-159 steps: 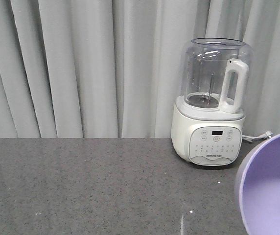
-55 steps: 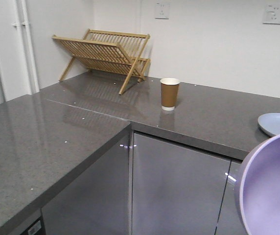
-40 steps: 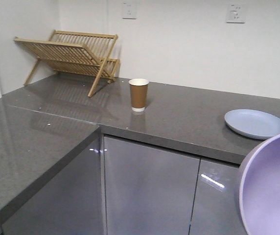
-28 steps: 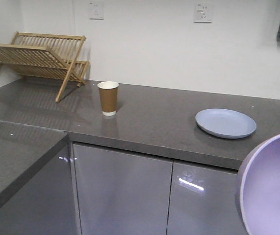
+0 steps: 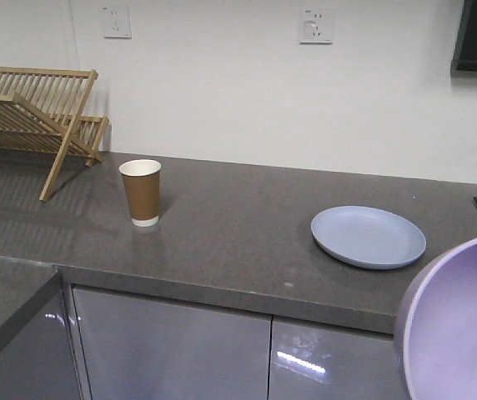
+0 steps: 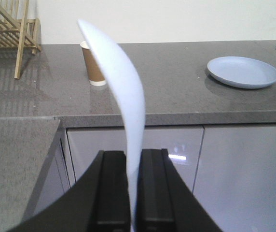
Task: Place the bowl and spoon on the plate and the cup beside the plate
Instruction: 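Drive the base to the counter with the cup and blue plate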
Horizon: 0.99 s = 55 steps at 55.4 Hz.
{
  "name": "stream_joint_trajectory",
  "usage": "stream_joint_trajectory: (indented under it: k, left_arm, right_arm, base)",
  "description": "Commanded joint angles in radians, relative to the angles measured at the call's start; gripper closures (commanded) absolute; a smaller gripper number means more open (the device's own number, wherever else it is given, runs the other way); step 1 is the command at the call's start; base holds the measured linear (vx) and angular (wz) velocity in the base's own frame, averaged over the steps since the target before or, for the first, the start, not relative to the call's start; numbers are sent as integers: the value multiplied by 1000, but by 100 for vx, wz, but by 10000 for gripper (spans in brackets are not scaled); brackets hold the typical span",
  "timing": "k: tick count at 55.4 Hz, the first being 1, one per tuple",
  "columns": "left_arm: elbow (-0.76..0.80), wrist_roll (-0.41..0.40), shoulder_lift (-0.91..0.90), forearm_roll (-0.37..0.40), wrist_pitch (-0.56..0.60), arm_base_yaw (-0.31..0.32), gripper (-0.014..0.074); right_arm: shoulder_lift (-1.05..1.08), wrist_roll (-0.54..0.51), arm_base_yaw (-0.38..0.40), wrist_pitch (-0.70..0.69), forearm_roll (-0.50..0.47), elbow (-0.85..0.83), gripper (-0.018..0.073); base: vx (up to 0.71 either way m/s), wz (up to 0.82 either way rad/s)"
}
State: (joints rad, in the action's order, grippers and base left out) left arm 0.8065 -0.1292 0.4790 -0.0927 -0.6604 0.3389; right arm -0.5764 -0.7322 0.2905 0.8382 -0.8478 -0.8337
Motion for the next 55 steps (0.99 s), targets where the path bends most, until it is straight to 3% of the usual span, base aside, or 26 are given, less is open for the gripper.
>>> stream_joint_trajectory:
  k: [1, 28, 55]
  left_arm:
    - [26, -3, 7, -1, 78, 6, 603]
    - [26, -3, 7, -1, 78, 6, 603]
    - [26, -3, 7, -1, 78, 6, 603]
  right_arm:
    - [-5, 0, 6, -49, -48, -27, 568]
    - [-5, 0, 6, -44, -48, -27, 568]
    - [-5, 0, 6, -44, -48, -27, 568]
  base:
    - [36, 6]
    - [40, 2]
    - [33, -21]
